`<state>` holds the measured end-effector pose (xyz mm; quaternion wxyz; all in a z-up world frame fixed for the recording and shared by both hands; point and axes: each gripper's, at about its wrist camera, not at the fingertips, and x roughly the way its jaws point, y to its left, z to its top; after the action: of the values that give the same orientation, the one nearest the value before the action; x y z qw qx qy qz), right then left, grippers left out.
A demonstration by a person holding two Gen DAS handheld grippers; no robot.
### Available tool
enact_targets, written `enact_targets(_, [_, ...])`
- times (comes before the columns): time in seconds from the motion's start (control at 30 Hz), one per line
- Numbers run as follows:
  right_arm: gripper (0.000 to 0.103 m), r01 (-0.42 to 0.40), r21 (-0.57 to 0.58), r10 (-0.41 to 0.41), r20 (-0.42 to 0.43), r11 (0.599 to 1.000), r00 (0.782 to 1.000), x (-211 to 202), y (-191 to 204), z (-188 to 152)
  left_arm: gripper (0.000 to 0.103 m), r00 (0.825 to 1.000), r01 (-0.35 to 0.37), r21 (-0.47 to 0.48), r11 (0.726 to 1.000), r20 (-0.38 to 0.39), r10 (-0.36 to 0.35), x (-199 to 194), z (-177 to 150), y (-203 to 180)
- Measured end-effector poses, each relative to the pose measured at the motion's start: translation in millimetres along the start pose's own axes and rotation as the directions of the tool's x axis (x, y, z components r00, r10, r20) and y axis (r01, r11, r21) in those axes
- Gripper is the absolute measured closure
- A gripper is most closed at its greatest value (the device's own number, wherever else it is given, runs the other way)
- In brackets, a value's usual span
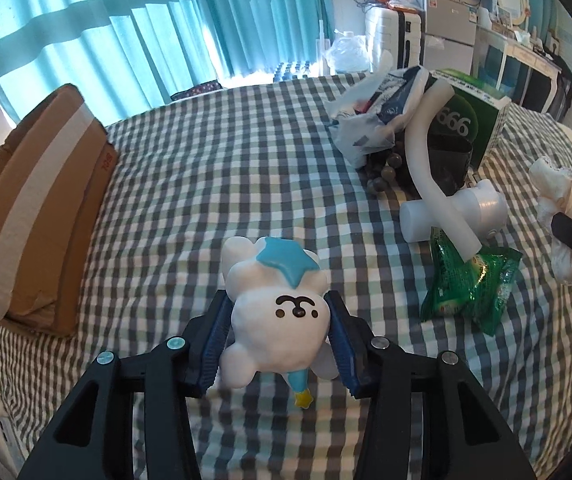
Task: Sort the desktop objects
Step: 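Grasp the white plush toy with the left tool while the right tool grasps the lace scrunchie, then carry the plush toy and scrunchie into the cardboard box and release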
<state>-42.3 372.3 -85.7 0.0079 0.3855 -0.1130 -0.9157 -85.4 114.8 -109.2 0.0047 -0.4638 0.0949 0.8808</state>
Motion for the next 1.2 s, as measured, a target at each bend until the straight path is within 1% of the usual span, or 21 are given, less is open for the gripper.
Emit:
enact_targets(0.13, [0.086, -0.057, 0.036, 0.056, 0.031, 0.998, 0.998, -19.8, 5.3, -2.2, 0.054, 1.000, -0.007, -0.006, 1.000, 0.027, 0.008, -20.7, -1.5, 17.6])
enact_targets(0.2, [0.086, -0.073, 0.044, 0.070, 0.052, 0.996, 0.996, -32.2, 10.1, -3.2, 0.054, 0.999, -0.009, -0.016, 1.000, 0.044, 0.009, -30.9, -0.9, 28.1])
enact_targets(0.27, [0.086, -0.080, 0.040, 0.077, 0.063, 0.996, 0.995, -40.8, 16.0, -4.5, 0.054, 0.998, -0.006, -0.032, 0.999, 0.059, 0.008, -40.3, 0.3, 40.4])
enact_targets(0.33, [0.086, -0.105, 0.041, 0.103, 0.060, 0.994, 0.993, -49.4, 24.0, -6.7, 0.054, 0.997, -0.005, -0.050, 0.999, 0.074, 0.008, -49.2, 1.1, 52.2])
enact_targets(0.43, [0.086, -0.104, 0.006, 0.103, 0.061, 0.995, 0.993, -62.6, 42.0, -12.0, 0.054, 0.996, 0.008, -0.082, 0.997, 0.092, -0.001, -63.7, 0.0, 66.9])
enact_targets(0.63, [0.086, -0.121, -0.087, 0.128, 0.072, 0.989, 0.989, -82.1, 96.5, -18.1, 0.054, 0.991, 0.011, -0.102, 0.995, 0.137, 0.003, -91.3, -2.7, 96.4])
enact_targets(0.77, [0.086, -0.146, -0.143, 0.156, 0.061, 0.979, 0.986, -88.3, 134.6, -20.9, 0.054, 0.989, 0.022, -0.130, 0.991, 0.147, -0.003, -108.1, -3.9, 123.6])
enact_targets(0.83, [0.086, -0.151, -0.166, 0.162, 0.058, 0.975, 0.985, -91.9, 153.0, -20.1, 0.054, 0.988, 0.005, -0.130, 0.991, 0.154, 0.015, -114.9, -1.7, 136.1])
enact_targets(0.97, [0.086, -0.203, -0.195, 0.218, 0.060, 0.960, 0.974, -99.6, 192.8, -13.9, 0.054, 0.984, -0.043, -0.135, 0.990, 0.168, 0.066, -127.9, 4.6, 166.6])
enact_targets(1.2, [0.086, -0.273, -0.286, 0.295, 0.035, 0.919, 0.955, -97.4, 270.9, 3.9, 0.054, 0.980, -0.078, -0.190, 0.979, 0.167, 0.110, -129.7, 10.7, 229.4])
